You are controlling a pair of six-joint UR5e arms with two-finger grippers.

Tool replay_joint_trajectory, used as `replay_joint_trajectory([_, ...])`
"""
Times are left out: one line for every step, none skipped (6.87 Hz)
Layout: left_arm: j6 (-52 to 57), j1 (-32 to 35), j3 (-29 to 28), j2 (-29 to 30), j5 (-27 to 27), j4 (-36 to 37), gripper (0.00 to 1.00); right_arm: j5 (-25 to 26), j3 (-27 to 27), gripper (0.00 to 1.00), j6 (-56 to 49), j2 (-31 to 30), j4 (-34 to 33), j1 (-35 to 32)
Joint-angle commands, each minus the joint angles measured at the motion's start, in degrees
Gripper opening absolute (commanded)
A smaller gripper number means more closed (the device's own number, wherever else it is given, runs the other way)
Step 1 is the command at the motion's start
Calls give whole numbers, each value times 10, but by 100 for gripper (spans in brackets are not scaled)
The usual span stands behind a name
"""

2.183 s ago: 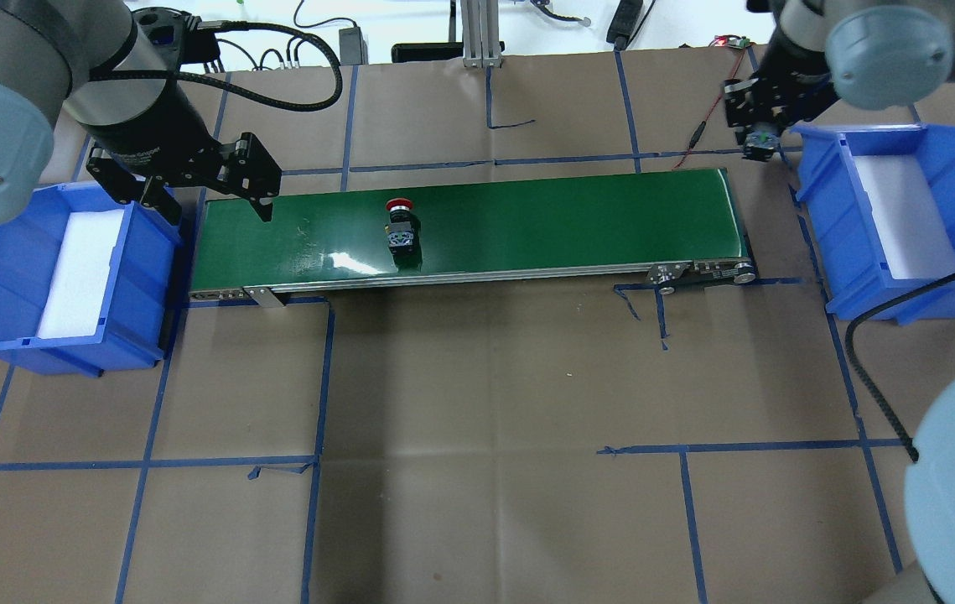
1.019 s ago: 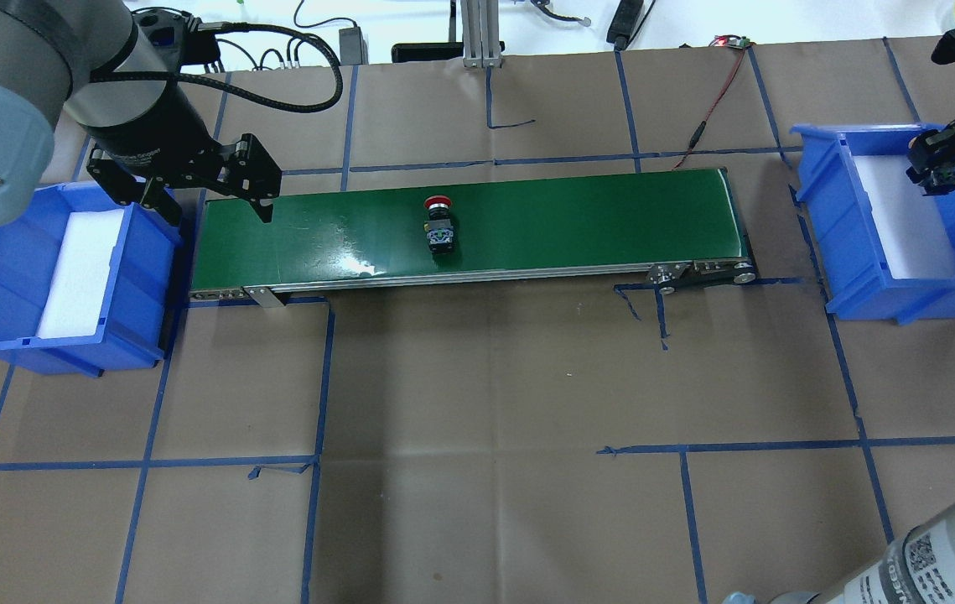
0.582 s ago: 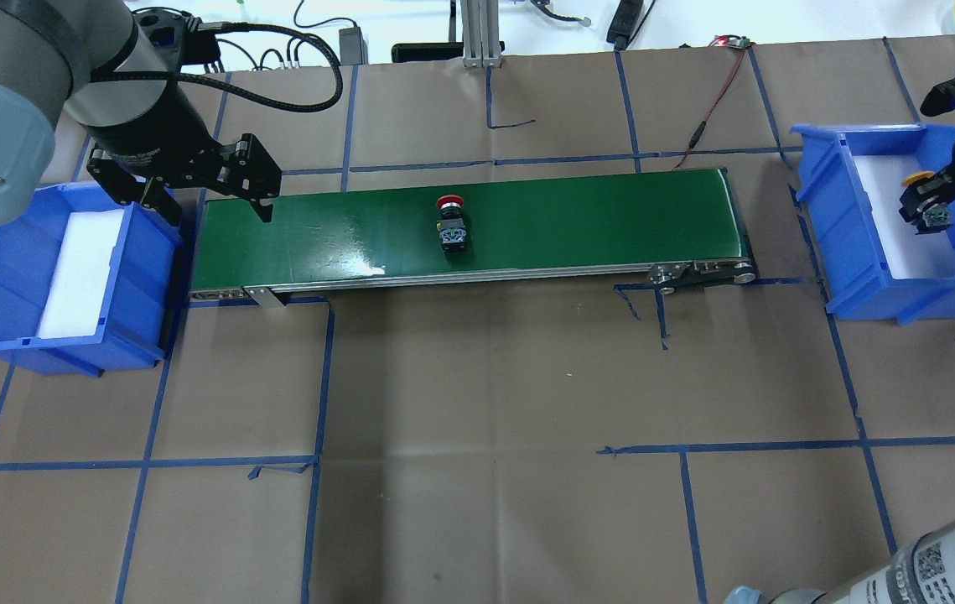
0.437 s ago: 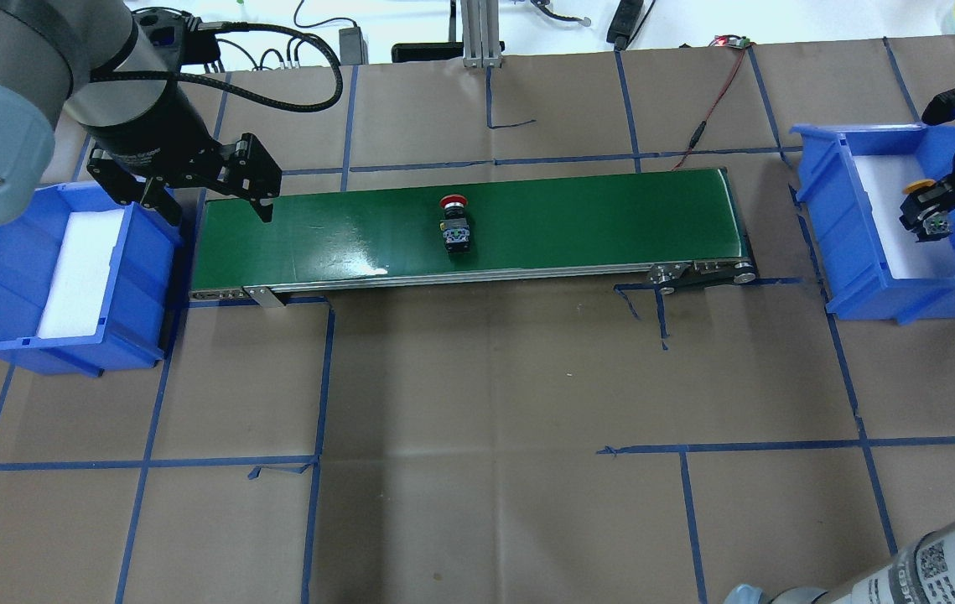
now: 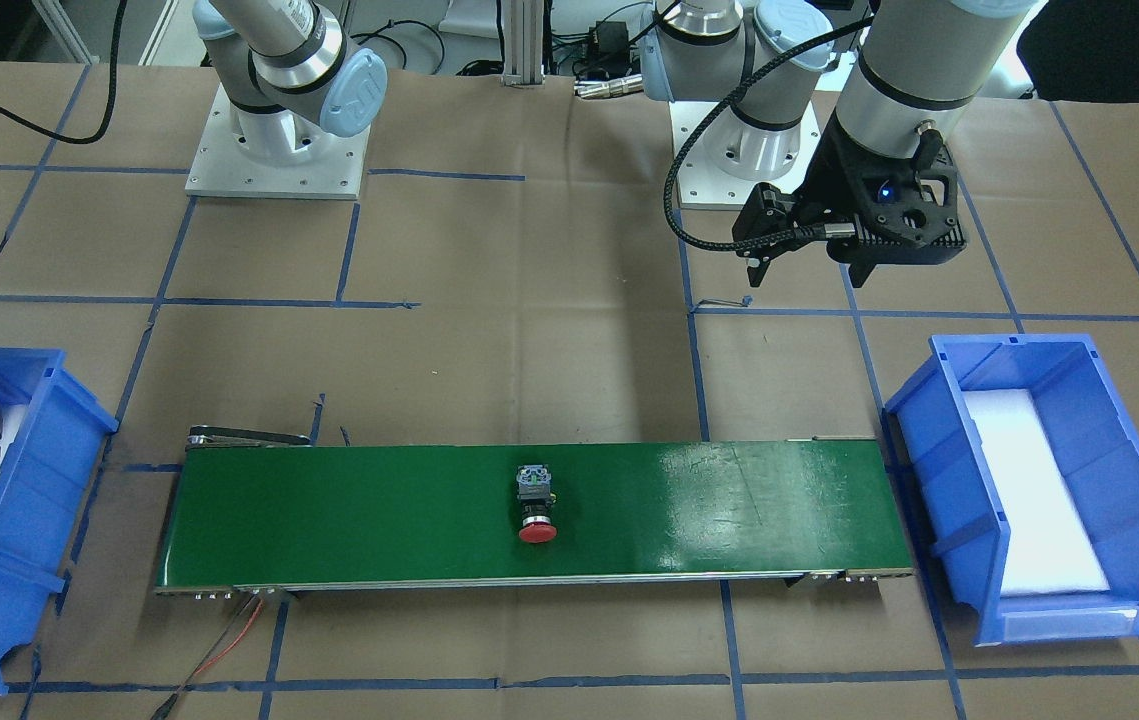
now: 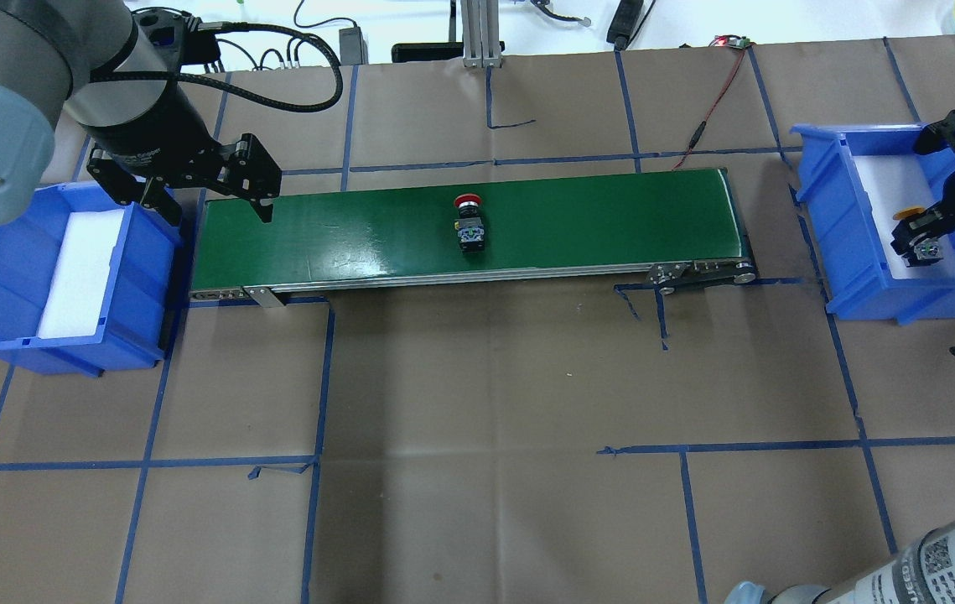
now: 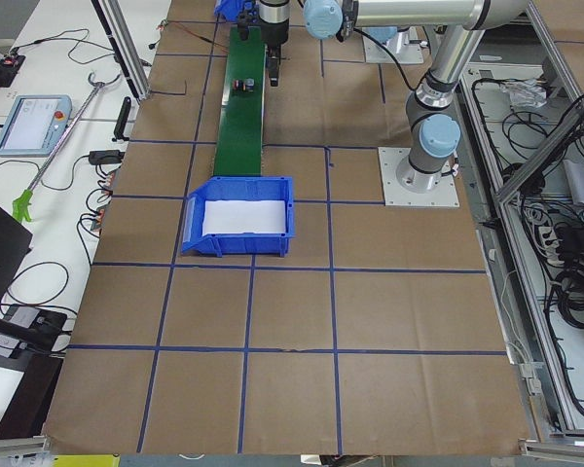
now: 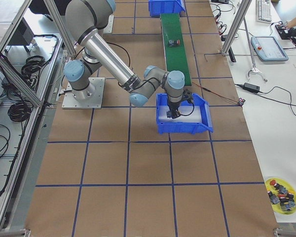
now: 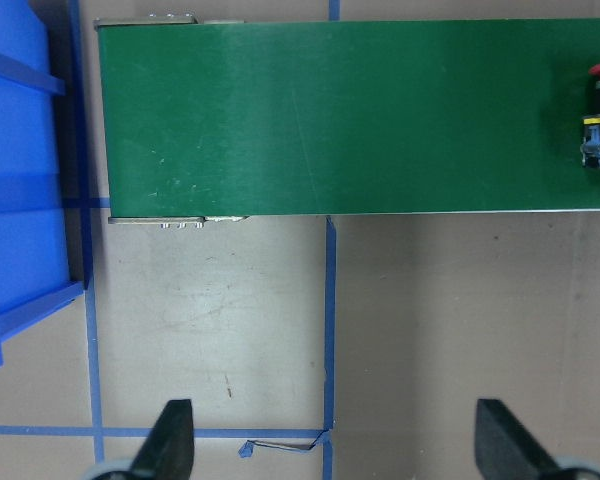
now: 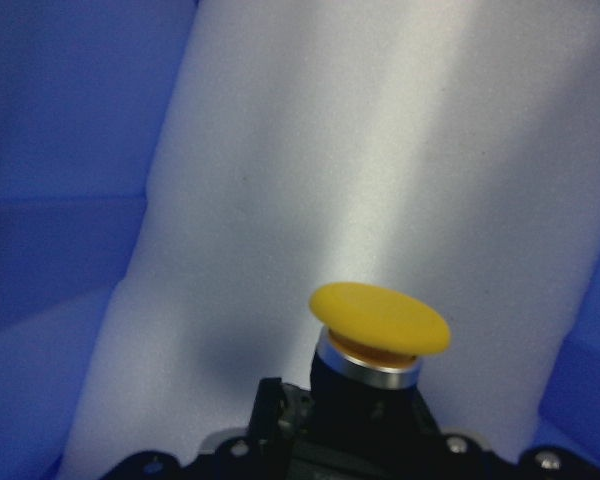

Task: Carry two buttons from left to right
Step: 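Open the right gripper to drop the yellow button in the bin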

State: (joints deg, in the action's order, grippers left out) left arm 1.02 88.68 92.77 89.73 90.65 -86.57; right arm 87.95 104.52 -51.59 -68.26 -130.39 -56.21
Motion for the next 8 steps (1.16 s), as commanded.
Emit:
replay_joint_trajectory([0, 0, 0, 0, 0, 0, 100, 1, 13, 4, -3, 6, -3, 0])
replay_joint_trajectory([0, 0, 0, 0, 0, 0, 100, 1, 13, 7, -4, 8, -3, 0])
replay_joint_trajectory([0, 0, 0, 0, 0, 0, 100, 1, 13, 47, -3, 5, -2, 0])
replay_joint_trajectory([0, 0, 0, 0, 0, 0, 100, -1, 10, 82, 0, 2, -3, 0])
replay_joint_trajectory([0, 0, 0, 0, 0, 0, 100, -2, 10, 94, 1, 1, -3, 0])
replay_joint_trajectory([0, 0, 0, 0, 0, 0, 100, -2, 9, 94, 2, 0, -3, 0])
replay_joint_trajectory([0, 0, 0, 0, 0, 0, 100, -2, 7, 93, 3, -1, -3, 0])
replay_joint_trajectory([-1, 0, 0, 0, 0, 0, 100, -15, -14, 91, 5, -5, -5, -4])
